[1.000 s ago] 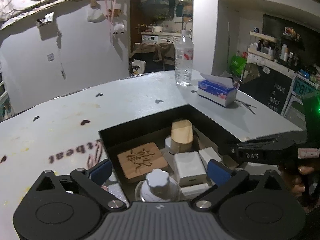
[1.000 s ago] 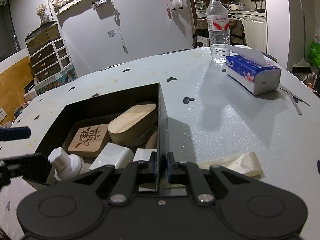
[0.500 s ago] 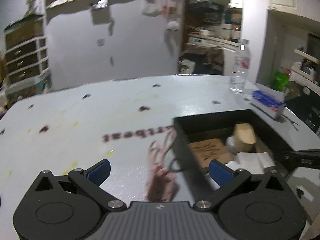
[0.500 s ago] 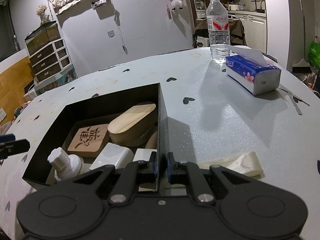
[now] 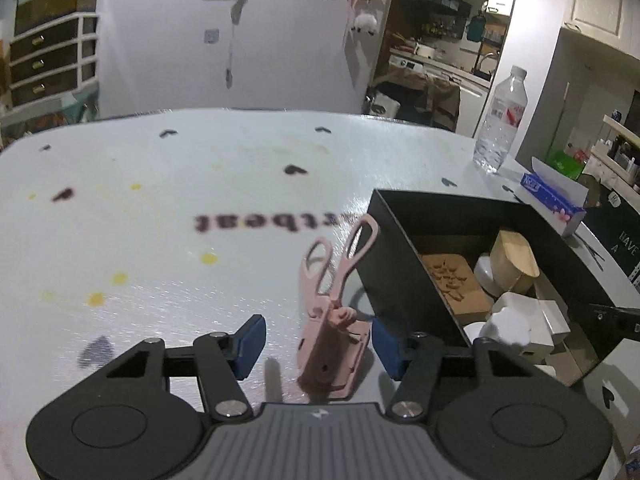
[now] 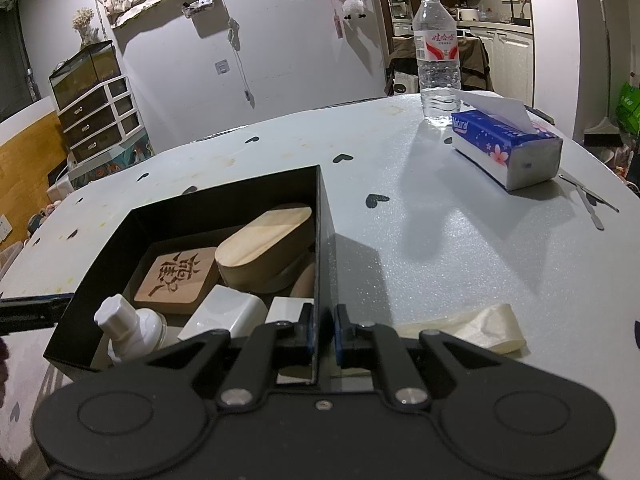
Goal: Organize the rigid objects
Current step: 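Lift the pink scissors with the left gripper and lower them into the box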
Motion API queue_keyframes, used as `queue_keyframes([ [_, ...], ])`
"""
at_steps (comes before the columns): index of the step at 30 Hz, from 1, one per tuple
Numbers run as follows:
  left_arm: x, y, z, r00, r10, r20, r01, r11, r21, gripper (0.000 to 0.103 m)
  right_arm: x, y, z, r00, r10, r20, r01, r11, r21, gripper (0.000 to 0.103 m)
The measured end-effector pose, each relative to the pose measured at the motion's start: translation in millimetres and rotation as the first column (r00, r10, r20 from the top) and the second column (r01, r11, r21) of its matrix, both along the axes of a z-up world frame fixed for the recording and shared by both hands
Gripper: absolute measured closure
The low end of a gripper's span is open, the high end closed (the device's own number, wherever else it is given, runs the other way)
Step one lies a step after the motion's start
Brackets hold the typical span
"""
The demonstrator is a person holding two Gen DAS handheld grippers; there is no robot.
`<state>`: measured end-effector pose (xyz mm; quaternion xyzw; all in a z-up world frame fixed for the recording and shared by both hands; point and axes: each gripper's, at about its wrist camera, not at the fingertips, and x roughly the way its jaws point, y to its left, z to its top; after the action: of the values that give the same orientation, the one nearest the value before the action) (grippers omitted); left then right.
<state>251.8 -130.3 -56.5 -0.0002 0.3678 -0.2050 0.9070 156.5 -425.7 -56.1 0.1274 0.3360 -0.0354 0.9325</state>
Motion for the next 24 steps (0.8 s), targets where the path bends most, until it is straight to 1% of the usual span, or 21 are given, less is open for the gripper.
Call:
queue_keyframes([
  [3,6.8,1.5,-6.3,1.000,0.003,-0.019,-0.004,1.000,-0.028,0.053,0.1,0.0,0.0,1.000,0.000,0.000,0.000,1.000,0.000,0.093],
  [4,8.5,2.7,-8.0,1.000,0.003,-0.031,-0.005,0.999,-0.040,0.061,0.1,0.1,0.0,1.000,0.000,0.000,0.000,1.000,0.000,0.093],
  [5,9.1,3.9,-9.4,0.999,0.001,-0.037,-0.003,0.999,-0.050,0.070,0.1,0.2,0.0,1.000,-0.001,0.000,0.001,1.000,0.000,0.093],
  [6,9.6,3.6,-10.7,0.999,-0.001,-0.043,-0.002,0.998,-0.057,0.073,0.0,0.0,-0.1,1.000,0.000,0.000,0.000,1.000,0.000,0.093],
  [11,6.1,8.9,-11.8,0.999,0.020,-0.040,-0.023,0.997,-0.079,0.074,0.1,-0.1,0.0,1.000,0.000,0.000,0.000,1.000,0.000,0.093],
  [15,5.3,24.2,-5.5,0.995,0.101,-0.011,-0.102,0.990,-0.096,0.074,0.1,-0.1,0.0,1.000,0.000,0.000,0.000,1.000,0.000,0.093],
  [18,3.0,36.1,10.8,0.988,0.149,0.035,-0.143,0.981,-0.128,0.074,0.0,-0.2,-0.1,1.000,0.000,0.000,0.000,1.000,0.000,0.093],
  [21,-5.5,36.3,34.1,0.985,0.143,0.097,-0.126,0.978,-0.165,0.074,0.0,-0.2,-0.1,1.000,0.000,0.001,0.000,1.000,0.001,0.093],
  [24,-16.1,25.1,54.0,0.987,0.092,0.135,-0.061,0.974,-0.220,0.074,0.4,0.2,-0.5,1.000,0.000,0.001,0.000,1.000,0.002,0.093],
])
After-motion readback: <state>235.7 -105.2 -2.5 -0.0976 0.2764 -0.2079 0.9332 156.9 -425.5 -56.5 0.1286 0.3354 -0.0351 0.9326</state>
